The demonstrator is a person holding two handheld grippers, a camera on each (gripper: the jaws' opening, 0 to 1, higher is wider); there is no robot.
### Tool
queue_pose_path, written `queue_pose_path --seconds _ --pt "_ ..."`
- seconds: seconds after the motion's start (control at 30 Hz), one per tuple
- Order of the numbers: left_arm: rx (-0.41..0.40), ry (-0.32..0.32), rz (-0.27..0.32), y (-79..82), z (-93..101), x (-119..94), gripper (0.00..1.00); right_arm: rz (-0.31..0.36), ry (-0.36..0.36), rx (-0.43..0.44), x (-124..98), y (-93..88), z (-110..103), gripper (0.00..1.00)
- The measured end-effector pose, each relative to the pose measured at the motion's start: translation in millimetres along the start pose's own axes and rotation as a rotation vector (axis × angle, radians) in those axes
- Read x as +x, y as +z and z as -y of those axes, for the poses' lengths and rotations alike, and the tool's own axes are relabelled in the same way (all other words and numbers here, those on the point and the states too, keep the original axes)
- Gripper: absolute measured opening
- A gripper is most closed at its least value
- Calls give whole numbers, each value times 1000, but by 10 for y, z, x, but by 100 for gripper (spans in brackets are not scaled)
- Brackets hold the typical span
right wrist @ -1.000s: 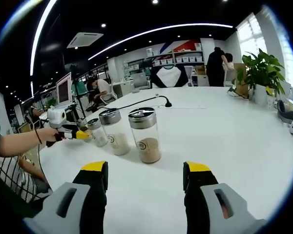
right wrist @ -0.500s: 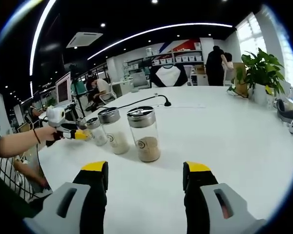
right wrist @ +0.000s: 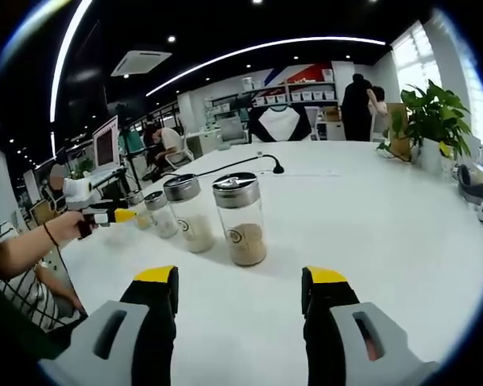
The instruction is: Rotate the seasoning bottle until the label or dispensing opening points toward the visible target arrow and the bottle remains upright within the marked orientation range
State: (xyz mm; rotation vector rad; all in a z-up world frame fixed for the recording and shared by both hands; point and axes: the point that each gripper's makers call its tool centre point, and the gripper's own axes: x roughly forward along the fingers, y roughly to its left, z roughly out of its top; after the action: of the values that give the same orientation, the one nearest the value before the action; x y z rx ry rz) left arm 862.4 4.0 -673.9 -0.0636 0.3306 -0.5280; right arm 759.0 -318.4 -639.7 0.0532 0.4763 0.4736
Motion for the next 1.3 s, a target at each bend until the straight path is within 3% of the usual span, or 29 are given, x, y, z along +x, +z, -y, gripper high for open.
queue_pose_path --seconds 0.03,0.13,0.23,0.3,0.57,0.83,0.97,1.03,1.3 --pt "-25 5 0 -19 33 -1 61 0 1 -3 -7 6 0 62" --pt "61 67 -10 -46 59 -13 62 12 -9 -9 -57 51 47 62" --pt "5 126 27 -9 101 -38 62 9 -23 -6 -59 38 98 62" --pt "55 193 62 67 78 -81 60 6 -28 -4 -64 25 110 62" --pt "16 344 94 126 81 -56 61 -4 -16 0 -31 -9 56 62" --pt "4 449 70 39 -56 -56 60 1 -17 -1 -32 22 54 62" --pt "-22 459 89 66 -104 -40 59 0 -14 0 -27 10 44 62" --pt "0 460 73 70 -116 -1 53 -1 -12 1 -25 1 34 62" --pt "-7 432 77 112 -47 122 50 -2 -3 -3 -34 0 -8 61"
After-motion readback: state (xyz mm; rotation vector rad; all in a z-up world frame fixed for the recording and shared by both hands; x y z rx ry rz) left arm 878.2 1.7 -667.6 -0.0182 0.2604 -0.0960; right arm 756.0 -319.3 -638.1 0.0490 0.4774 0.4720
